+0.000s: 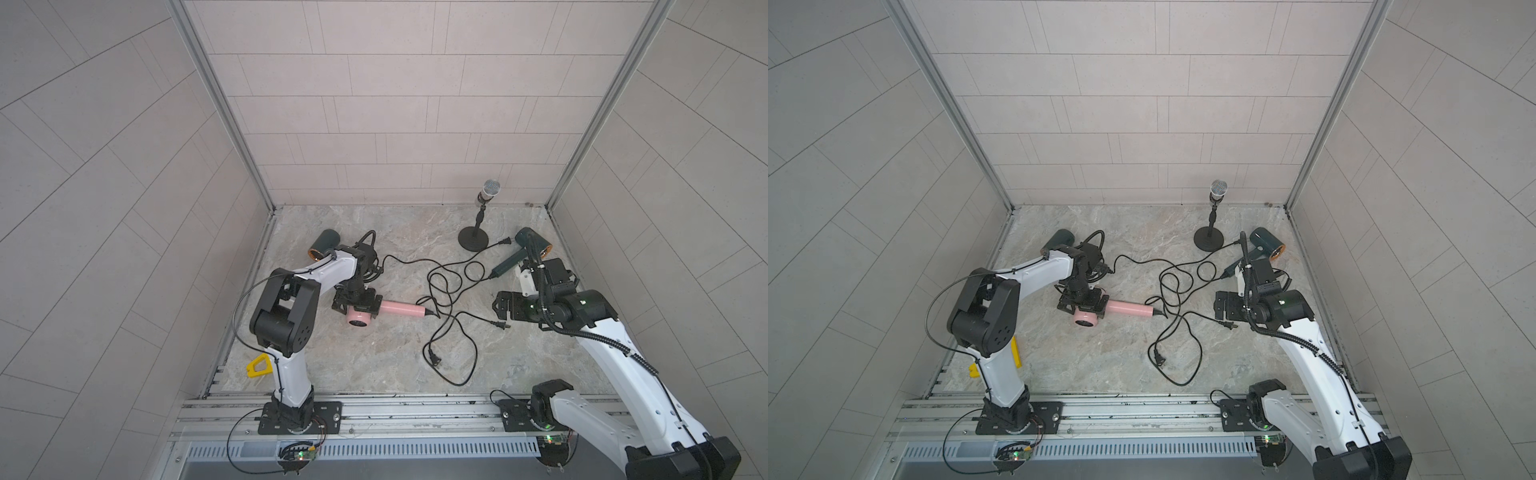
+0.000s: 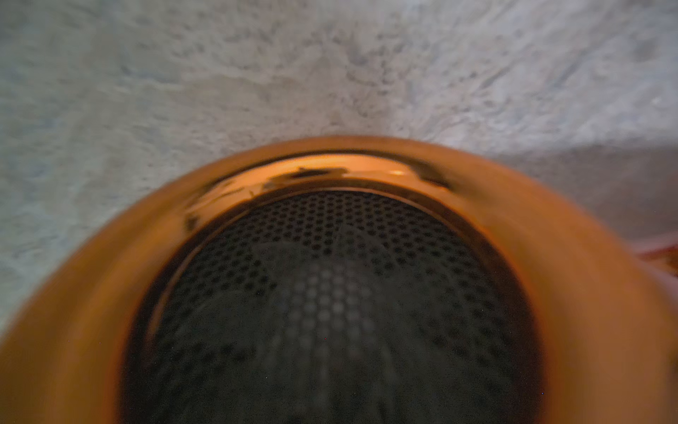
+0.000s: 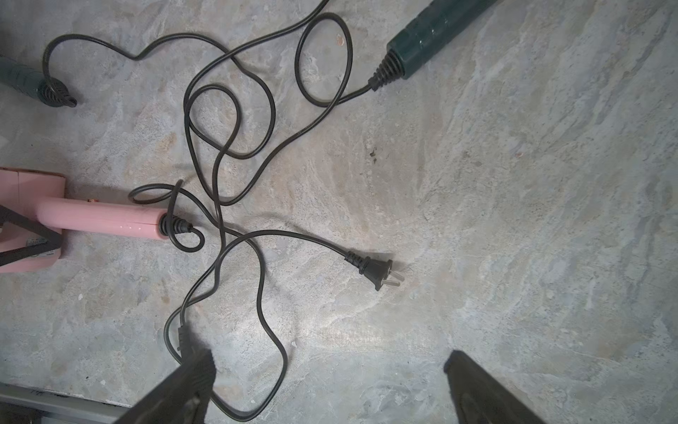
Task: Wrap the cord around the hair dryer
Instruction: Pick up the hair dryer from the center of the board.
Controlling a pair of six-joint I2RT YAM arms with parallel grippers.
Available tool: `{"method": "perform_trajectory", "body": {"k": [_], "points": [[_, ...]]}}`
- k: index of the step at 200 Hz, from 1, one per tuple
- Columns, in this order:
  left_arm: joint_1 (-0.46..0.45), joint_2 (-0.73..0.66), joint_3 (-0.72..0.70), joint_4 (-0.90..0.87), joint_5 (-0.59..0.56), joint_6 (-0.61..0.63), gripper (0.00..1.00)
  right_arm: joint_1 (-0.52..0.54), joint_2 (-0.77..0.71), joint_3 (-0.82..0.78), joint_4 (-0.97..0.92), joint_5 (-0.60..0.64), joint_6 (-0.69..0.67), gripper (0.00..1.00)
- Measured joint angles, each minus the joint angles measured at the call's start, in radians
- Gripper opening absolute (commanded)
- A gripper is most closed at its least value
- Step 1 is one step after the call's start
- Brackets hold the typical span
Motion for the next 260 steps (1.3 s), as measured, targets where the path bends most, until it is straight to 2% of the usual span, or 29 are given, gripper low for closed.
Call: {"method": "perform_trajectory", "body": {"k": [21, 27, 56, 101, 117, 138, 161, 181, 204, 231, 260], "points": [[0.000, 0.010, 0.005, 0.003, -0.002, 0.000, 1.00, 0.009, -0.005, -0.008, 0.000, 0.002, -0.003, 1.00], [0.000, 0.010, 0.005, 0.003, -0.003, 0.000, 0.97, 0.010, -0.005, -0.008, 0.002, 0.002, -0.004, 1.00], [0.000, 0.011, 0.016, -0.006, -0.008, 0.002, 0.60, 0.023, -0.004, -0.008, 0.007, 0.006, -0.011, 0.99], [0.001, 0.007, 0.099, -0.089, -0.082, 0.026, 0.21, 0.113, 0.012, -0.008, 0.036, 0.013, -0.037, 0.97], [0.014, -0.008, 0.159, -0.148, -0.102, 0.037, 0.00, 0.173, 0.020, -0.006, 0.061, 0.018, -0.048, 0.95], [0.051, -0.052, 0.275, -0.235, -0.129, 0.058, 0.00, 0.267, 0.052, 0.005, 0.085, 0.042, -0.069, 0.83], [0.106, -0.126, 0.401, -0.310, -0.143, 0.081, 0.00, 0.350, 0.090, 0.012, 0.124, 0.058, -0.106, 0.83], [0.142, -0.195, 0.473, -0.356, -0.148, 0.097, 0.00, 0.369, 0.092, 0.005, 0.168, 0.061, -0.120, 0.82], [0.144, -0.241, 0.509, -0.394, -0.112, 0.111, 0.00, 0.369, 0.047, -0.028, 0.247, 0.053, -0.120, 0.76], [0.140, -0.250, 0.510, -0.413, -0.035, 0.125, 0.00, 0.375, -0.047, -0.098, 0.363, 0.018, -0.109, 0.65], [0.138, -0.276, 0.494, -0.407, 0.043, 0.131, 0.00, 0.375, -0.062, -0.148, 0.517, -0.032, -0.094, 0.64]]}}
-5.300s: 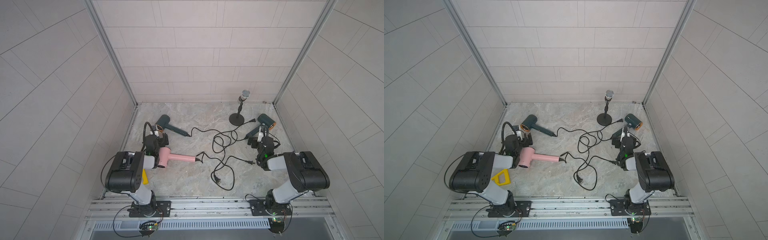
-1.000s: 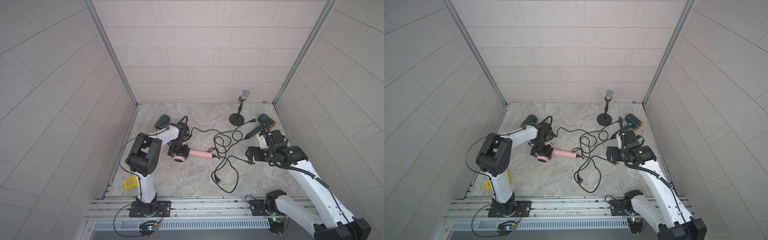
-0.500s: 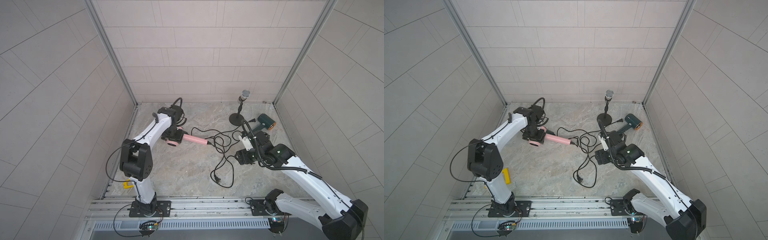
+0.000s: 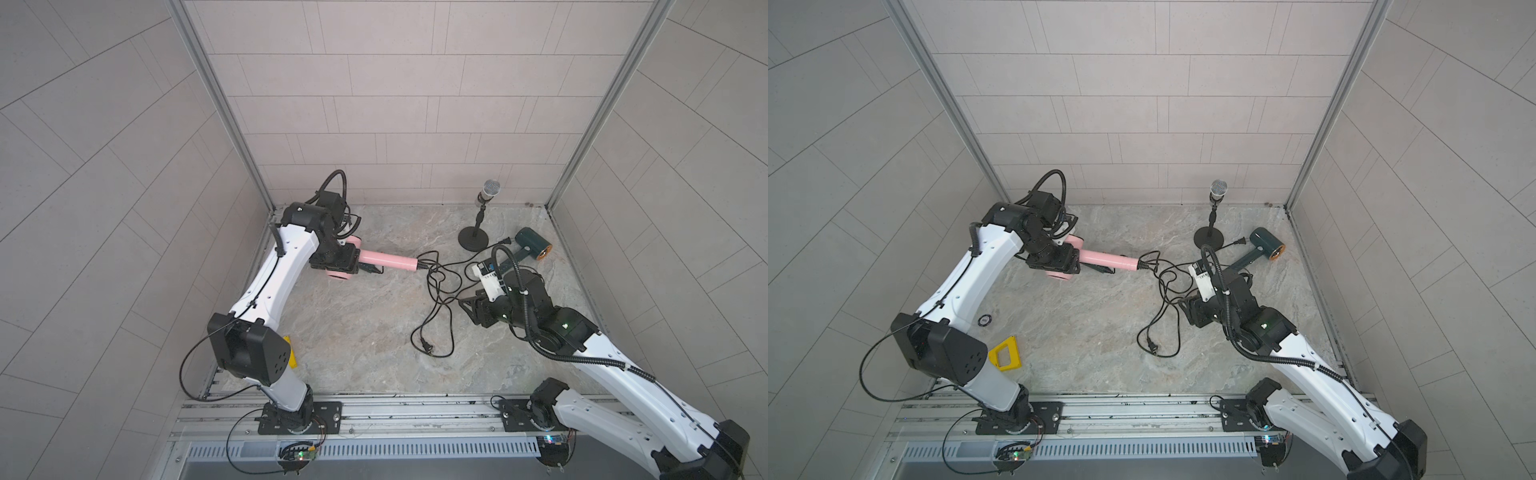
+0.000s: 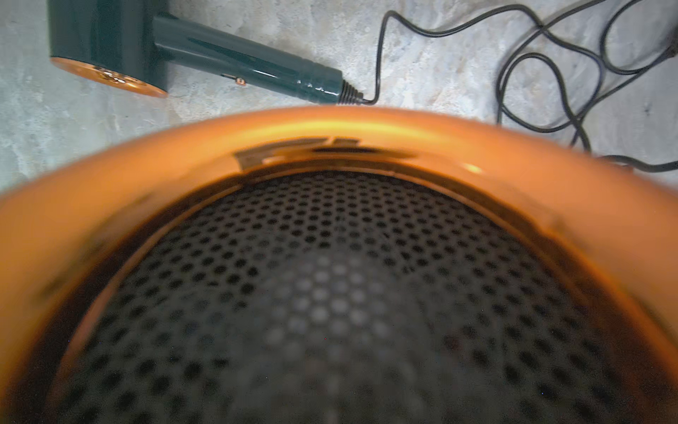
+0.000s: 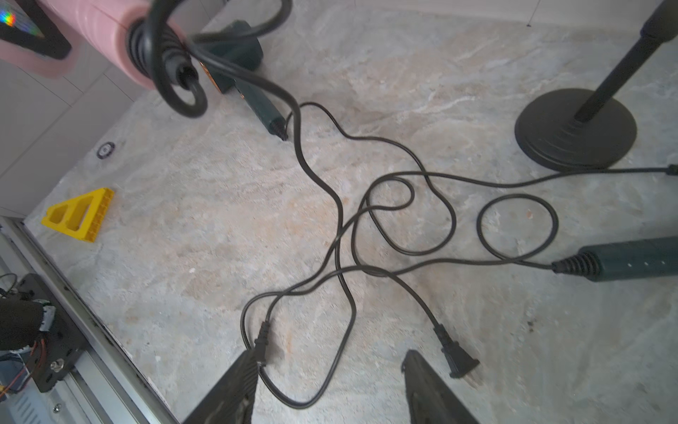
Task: Wrap the cord around the hair dryer
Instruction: Pick up the hair dryer from the center of the board, then wrap the power cord around the hair dryer.
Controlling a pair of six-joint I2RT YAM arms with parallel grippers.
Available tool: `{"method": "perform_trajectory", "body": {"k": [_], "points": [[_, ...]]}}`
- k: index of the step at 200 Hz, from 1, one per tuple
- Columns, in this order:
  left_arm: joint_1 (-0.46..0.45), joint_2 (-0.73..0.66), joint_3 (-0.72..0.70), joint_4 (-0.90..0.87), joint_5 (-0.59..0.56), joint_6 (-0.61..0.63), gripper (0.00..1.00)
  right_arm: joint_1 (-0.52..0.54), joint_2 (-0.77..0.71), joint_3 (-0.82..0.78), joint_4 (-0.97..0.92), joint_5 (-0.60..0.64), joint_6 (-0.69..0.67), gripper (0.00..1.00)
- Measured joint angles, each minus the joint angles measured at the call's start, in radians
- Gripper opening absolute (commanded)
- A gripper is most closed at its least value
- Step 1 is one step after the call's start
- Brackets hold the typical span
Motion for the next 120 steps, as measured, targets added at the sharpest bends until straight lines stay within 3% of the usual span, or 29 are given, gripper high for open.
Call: {"method": "perform_trajectory", "body": {"k": [60, 120], "points": [[0.000, -0.128, -0.026, 0.034, 0.060, -0.027, 0.00, 0.000, 0.233, -0.030, 0.337, -0.035, 0.036, 0.66], [0.003, -0.166, -0.018, 0.041, 0.065, -0.046, 0.00, 0.000, 0.494, -0.038, 0.703, -0.088, 0.118, 0.68]]}}
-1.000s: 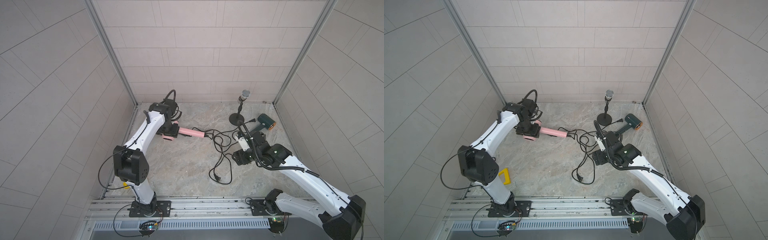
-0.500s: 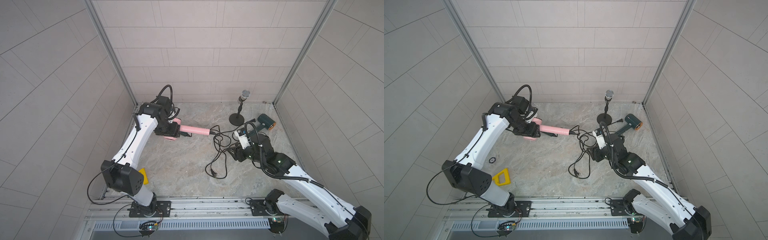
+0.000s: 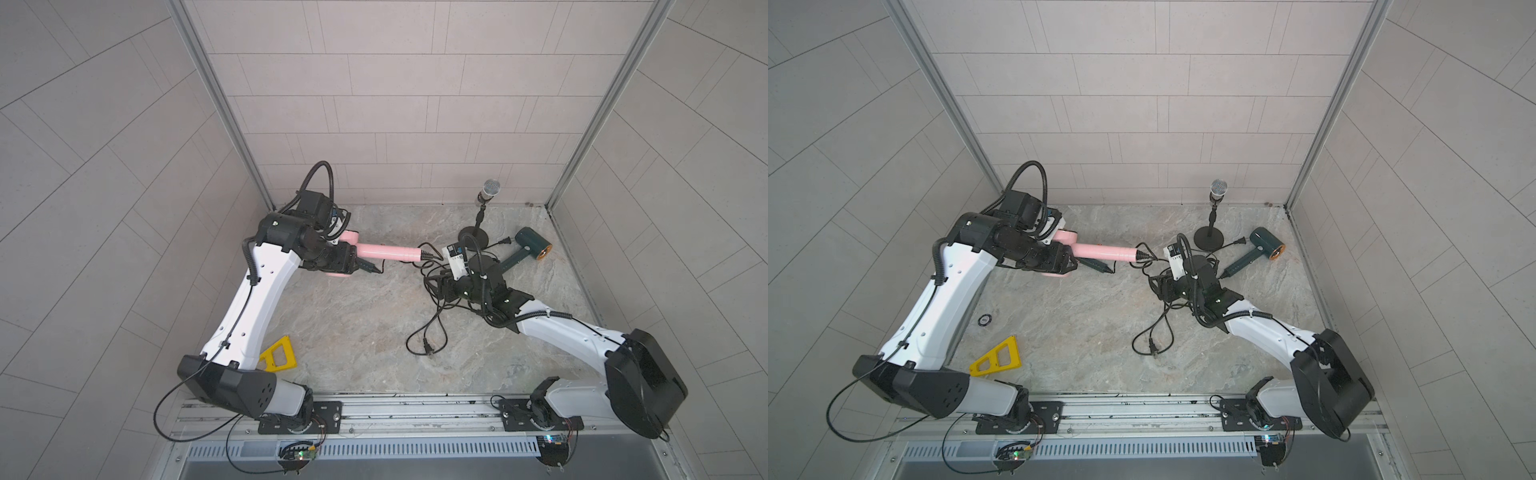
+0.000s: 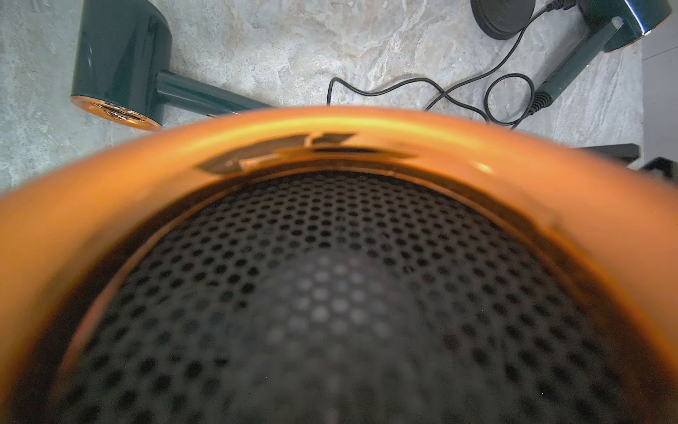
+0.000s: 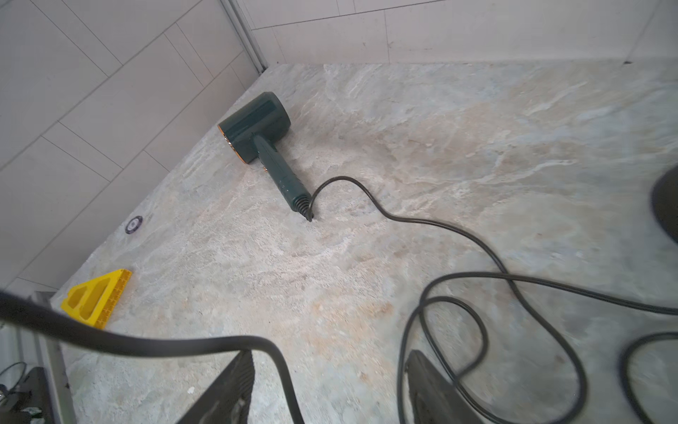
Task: Wrap the cord around the hair dryer
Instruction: Wrap the power cord around the hair dryer.
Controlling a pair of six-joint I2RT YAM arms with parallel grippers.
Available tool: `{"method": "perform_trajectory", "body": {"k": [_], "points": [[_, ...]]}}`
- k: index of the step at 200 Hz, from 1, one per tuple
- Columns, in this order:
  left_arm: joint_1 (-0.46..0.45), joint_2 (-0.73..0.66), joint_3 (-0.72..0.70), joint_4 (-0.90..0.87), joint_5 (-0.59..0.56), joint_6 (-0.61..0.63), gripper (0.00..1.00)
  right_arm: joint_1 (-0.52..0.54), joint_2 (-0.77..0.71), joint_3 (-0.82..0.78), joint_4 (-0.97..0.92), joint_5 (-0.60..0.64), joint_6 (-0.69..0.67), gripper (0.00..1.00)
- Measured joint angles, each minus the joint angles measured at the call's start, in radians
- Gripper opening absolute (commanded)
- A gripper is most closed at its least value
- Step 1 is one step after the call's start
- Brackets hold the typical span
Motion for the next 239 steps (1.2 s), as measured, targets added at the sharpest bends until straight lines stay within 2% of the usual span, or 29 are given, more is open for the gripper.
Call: {"method": "perform_trajectory", "body": {"k": [46, 94, 109, 122, 129, 151, 175, 188, 208, 214, 222, 239], "points": [[0.024, 0.000, 0.028, -0.006, -0.002, -0.015, 0.00, 0.000, 0.160, -0.001, 0.217, -0.077, 0.087, 0.67], [0.082, 0.010, 0.136, -0.025, -0.011, -0.029, 0.00, 0.002, 0.174, -0.050, 0.287, -0.136, 0.112, 0.65], [0.090, 0.018, 0.158, -0.025, -0.014, -0.034, 0.00, 0.002, 0.174, -0.087, 0.292, -0.144, 0.112, 0.55], [0.091, 0.027, 0.164, -0.026, -0.014, -0.038, 0.00, 0.002, 0.169, -0.124, 0.293, -0.146, 0.108, 0.35], [0.091, 0.033, 0.165, -0.026, -0.014, -0.040, 0.00, 0.001, 0.165, -0.143, 0.291, -0.146, 0.110, 0.29], [0.091, 0.051, 0.165, -0.022, -0.016, -0.048, 0.00, 0.001, 0.154, -0.167, 0.256, -0.137, 0.118, 0.20], [0.092, 0.060, 0.154, 0.001, -0.015, -0.067, 0.00, 0.001, 0.117, -0.138, 0.171, -0.124, 0.092, 0.18], [0.092, 0.063, 0.146, 0.013, -0.013, -0.074, 0.00, 0.001, 0.088, -0.111, 0.111, -0.108, 0.072, 0.26], [0.092, 0.070, 0.136, 0.024, -0.011, -0.085, 0.00, -0.003, 0.039, -0.086, 0.063, -0.077, 0.048, 0.58], [0.093, 0.071, 0.136, 0.026, -0.010, -0.086, 0.00, -0.005, 0.028, -0.084, 0.060, -0.070, 0.041, 0.64], [0.094, 0.073, 0.136, 0.028, -0.007, -0.087, 0.00, -0.008, 0.022, -0.080, 0.056, -0.061, 0.034, 0.68], [0.095, 0.074, 0.136, 0.032, -0.001, -0.089, 0.00, -0.014, 0.035, -0.061, 0.060, -0.048, 0.020, 0.69]]}}
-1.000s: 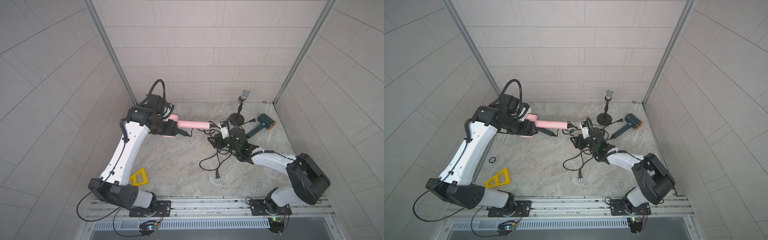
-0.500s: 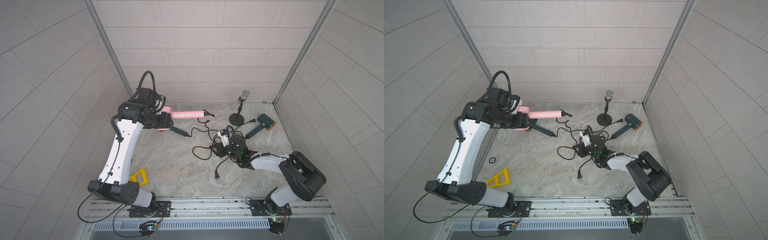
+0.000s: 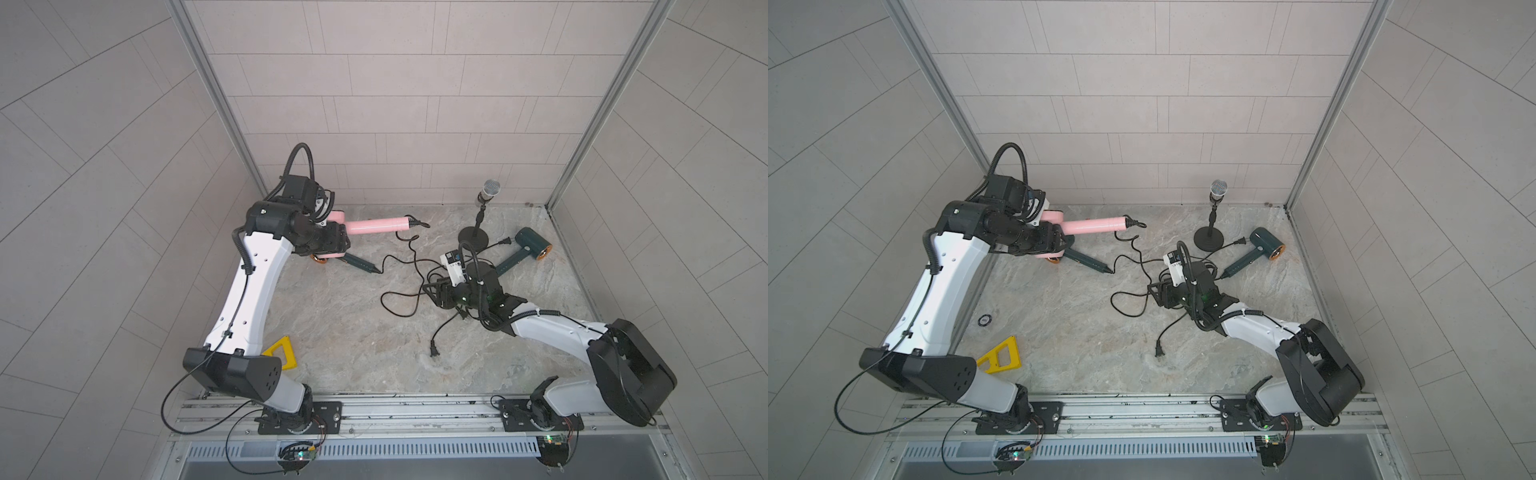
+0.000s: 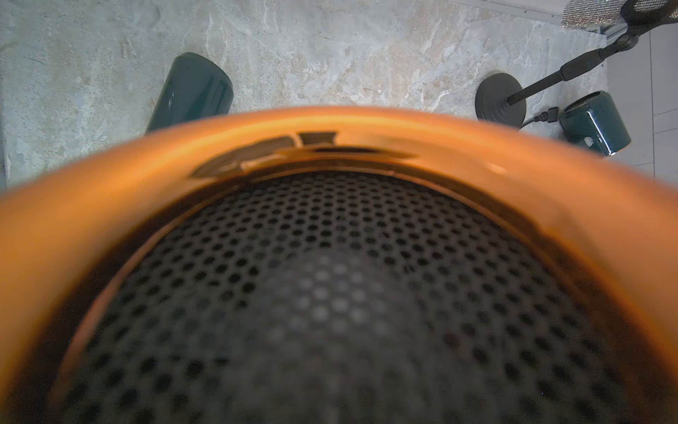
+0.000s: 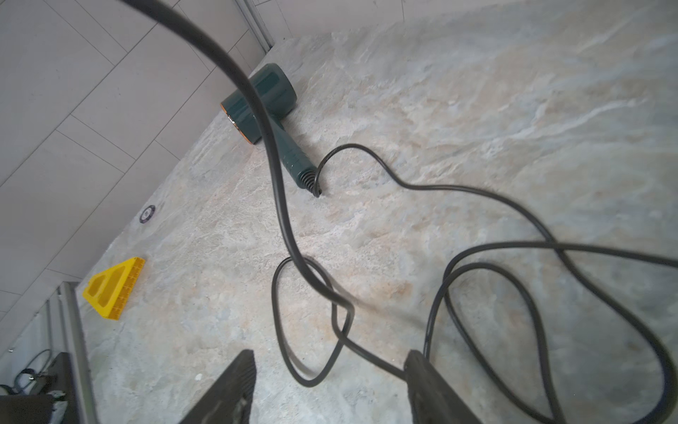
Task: Wrap the cord around the hair dryer
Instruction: Wrap the power cord around the hair dryer.
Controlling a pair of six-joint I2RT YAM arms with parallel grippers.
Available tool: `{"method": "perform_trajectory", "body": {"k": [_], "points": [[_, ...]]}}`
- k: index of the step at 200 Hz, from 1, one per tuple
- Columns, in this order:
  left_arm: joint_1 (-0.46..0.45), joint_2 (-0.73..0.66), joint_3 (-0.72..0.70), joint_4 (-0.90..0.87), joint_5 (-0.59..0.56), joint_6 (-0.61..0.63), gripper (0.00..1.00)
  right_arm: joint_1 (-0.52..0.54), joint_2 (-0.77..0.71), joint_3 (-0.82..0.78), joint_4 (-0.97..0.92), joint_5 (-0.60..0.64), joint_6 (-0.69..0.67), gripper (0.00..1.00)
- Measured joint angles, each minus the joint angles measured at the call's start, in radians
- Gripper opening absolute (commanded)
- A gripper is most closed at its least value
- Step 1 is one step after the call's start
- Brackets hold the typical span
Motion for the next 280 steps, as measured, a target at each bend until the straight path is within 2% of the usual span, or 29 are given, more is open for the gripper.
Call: {"method": "perform_trajectory", "body": {"k": [24, 39, 45, 54, 57, 91, 105, 130, 169, 223, 280], "points": [[0.001, 0.000, 0.000, 0.000, 0.012, -0.001, 0.00, -0.002, 0.058, 0.026, 0.050, 0.005, 0.003, 0.67], [0.001, 0.000, 0.000, 0.000, 0.020, -0.005, 0.00, 0.001, 0.105, 0.045, 0.093, 0.008, 0.010, 0.62], [0.001, 0.000, 0.000, 0.000, 0.023, -0.006, 0.00, 0.002, 0.124, 0.053, 0.111, 0.008, 0.015, 0.55], [0.001, 0.000, -0.001, 0.001, 0.028, -0.008, 0.00, 0.003, 0.154, 0.064, 0.137, 0.010, 0.025, 0.33], [0.001, 0.000, -0.002, 0.002, 0.029, -0.008, 0.00, 0.004, 0.166, 0.070, 0.148, 0.005, 0.026, 0.29], [0.001, 0.000, -0.021, 0.015, 0.038, -0.015, 0.00, 0.015, 0.224, 0.085, 0.201, -0.011, 0.061, 0.14], [0.006, -0.003, -0.036, 0.036, 0.059, -0.027, 0.00, 0.019, 0.213, 0.074, 0.200, -0.013, 0.068, 0.00], [0.032, -0.013, -0.099, 0.114, 0.129, -0.069, 0.00, 0.021, 0.158, 0.035, 0.183, -0.016, 0.070, 0.00], [0.080, -0.006, -0.238, 0.320, 0.150, -0.205, 0.00, 0.056, -0.002, 0.093, -0.208, 0.018, -0.048, 0.00], [0.084, 0.012, -0.323, 0.509, 0.013, -0.307, 0.00, 0.109, -0.145, 0.272, -0.711, 0.115, -0.201, 0.00], [0.126, 0.020, -0.412, 0.610, -0.106, -0.358, 0.00, 0.280, -0.169, 0.387, -1.046, 0.215, -0.281, 0.00]]}}
